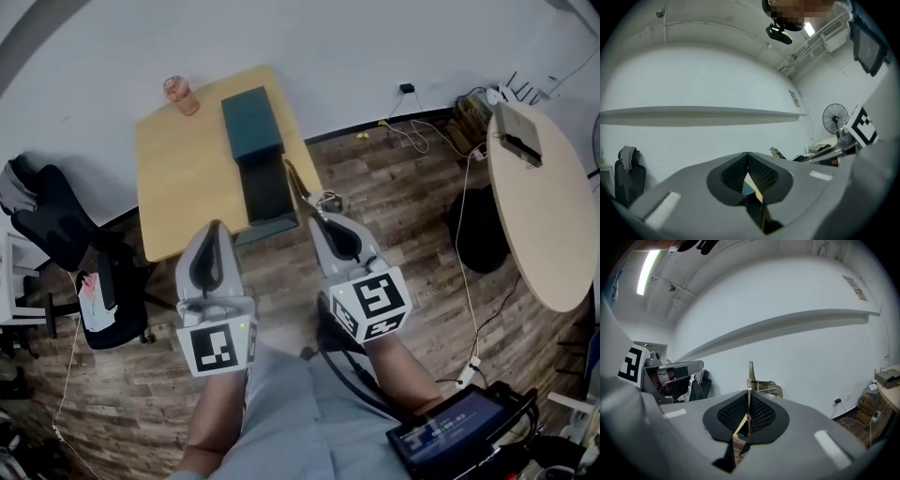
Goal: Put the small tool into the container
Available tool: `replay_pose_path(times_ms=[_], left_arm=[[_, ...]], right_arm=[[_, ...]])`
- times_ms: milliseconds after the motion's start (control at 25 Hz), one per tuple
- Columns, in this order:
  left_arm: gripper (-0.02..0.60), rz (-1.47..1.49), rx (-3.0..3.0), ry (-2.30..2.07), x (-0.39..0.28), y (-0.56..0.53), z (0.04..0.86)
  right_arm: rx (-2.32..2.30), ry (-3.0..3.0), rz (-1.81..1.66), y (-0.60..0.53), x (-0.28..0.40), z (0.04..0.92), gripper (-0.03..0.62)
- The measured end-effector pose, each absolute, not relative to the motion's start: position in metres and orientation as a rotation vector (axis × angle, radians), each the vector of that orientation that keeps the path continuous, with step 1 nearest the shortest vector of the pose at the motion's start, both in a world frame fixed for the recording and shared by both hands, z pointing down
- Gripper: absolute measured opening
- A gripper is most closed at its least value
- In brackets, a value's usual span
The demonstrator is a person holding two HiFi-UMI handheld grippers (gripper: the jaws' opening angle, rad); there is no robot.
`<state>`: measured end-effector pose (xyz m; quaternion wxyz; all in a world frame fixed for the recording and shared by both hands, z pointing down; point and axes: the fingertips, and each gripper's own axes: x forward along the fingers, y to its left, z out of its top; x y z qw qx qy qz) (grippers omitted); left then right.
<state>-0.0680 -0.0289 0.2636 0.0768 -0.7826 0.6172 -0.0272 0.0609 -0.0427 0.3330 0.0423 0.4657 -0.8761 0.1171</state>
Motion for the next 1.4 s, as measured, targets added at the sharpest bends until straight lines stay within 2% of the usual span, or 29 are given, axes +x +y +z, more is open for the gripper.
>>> replay_pose_path(times_ms=[720, 1400], left_arm=[[0.009, -0.030, -2.215, 1.898, -0.042, -0.105, 0.234], [0.009, -0.035, -2.184, 1.966, -0.108, -0.142, 0.239]], right_arm=[[1.301, -2.801, 0.253, -0.136, 0.072, 0.301, 0.005], [1.216, -2.794, 0.281, -0.176, 0.004, 0.313, 0.005]])
